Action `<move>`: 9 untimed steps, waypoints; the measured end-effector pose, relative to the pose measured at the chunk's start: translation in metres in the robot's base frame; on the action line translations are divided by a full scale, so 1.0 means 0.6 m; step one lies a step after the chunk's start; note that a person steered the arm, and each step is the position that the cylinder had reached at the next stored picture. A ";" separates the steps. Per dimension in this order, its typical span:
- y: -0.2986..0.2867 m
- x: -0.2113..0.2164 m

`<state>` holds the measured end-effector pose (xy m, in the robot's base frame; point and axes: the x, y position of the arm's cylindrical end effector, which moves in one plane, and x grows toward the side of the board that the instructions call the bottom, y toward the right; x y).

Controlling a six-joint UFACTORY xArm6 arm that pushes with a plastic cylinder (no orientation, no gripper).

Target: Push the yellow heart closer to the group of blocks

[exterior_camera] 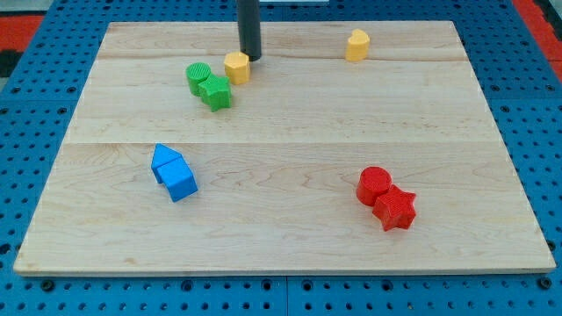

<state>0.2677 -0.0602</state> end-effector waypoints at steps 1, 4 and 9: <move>-0.008 0.012; -0.003 0.039; 0.352 -0.086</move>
<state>0.2162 0.1511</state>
